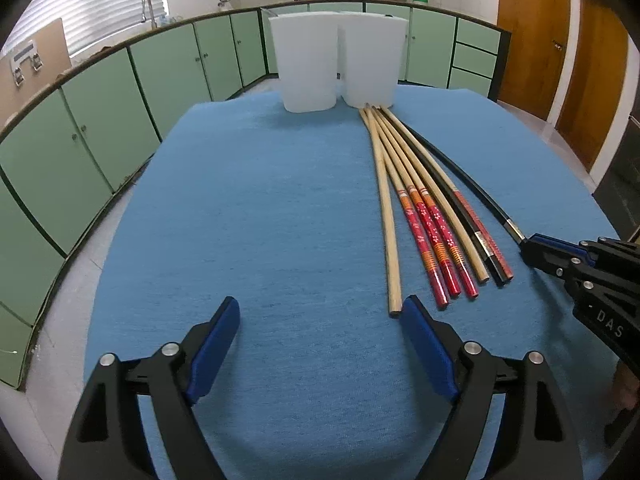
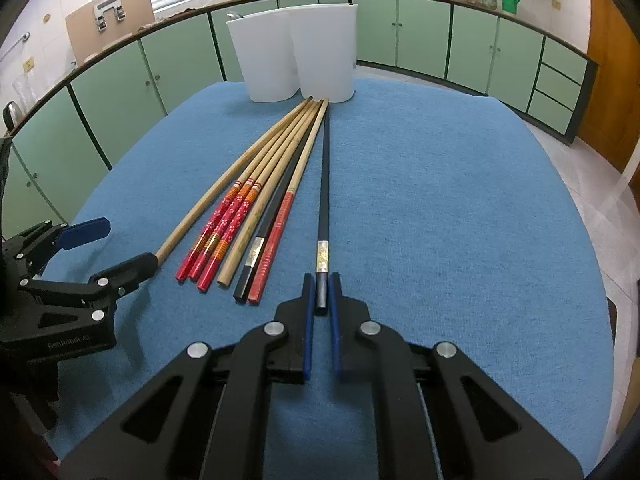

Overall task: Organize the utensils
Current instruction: 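Close the left tool on a plain wooden chopstick while the right tool holds the black one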

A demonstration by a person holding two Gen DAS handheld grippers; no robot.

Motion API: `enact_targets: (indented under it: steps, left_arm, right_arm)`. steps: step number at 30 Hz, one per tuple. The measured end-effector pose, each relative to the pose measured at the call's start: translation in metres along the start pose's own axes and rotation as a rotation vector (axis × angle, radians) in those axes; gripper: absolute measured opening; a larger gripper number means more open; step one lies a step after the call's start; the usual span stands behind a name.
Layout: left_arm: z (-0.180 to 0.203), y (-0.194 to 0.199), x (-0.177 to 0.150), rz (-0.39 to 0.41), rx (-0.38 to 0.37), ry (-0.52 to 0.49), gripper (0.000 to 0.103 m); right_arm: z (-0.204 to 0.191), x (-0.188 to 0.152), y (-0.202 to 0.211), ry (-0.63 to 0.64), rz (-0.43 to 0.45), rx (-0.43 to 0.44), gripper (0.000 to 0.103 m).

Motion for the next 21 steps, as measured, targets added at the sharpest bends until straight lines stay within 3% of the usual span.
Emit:
enact_targets:
  steps: [5, 8, 10, 16, 21]
  left_arm:
    - [0.007, -0.003, 0.0, -0.006, -0.03, -0.002, 0.07]
    - [0.012, -0.002, 0.0, 0.003, -0.045, -0.01, 0.055]
    - [0.016, -0.001, 0.0, 0.008, -0.059, -0.015, 0.037]
    - [0.027, -0.001, -0.002, 0.015, -0.084, -0.041, 0.008]
    - [0.025, -0.001, -0.001, 0.012, -0.104, -0.024, 0.007]
  right_arm:
    - [0.001, 0.0, -0.001, -0.002, -0.002, 0.007, 0.008]
    - [0.0, 0.001, -0.001, 0.004, -0.002, 0.004, 0.008]
    - [0.0, 0.001, -0.001, 0.003, -0.002, 0.006, 0.007]
    - [0.001, 0.001, -0.001, -0.01, 0.003, 0.02, 0.007]
    - [0.003, 0.0, -0.001, -0.019, 0.006, 0.027, 0.007]
Point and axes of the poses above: each gripper's, at about its wrist camera, not at the fingertips, and y roughly against the way its jaws point, z to its right, x to its top, the point moved 2 cm from there along -y, roughly the way its jaws point, and after that the axes turned 11 degrees about y, right-handed, at the moved point
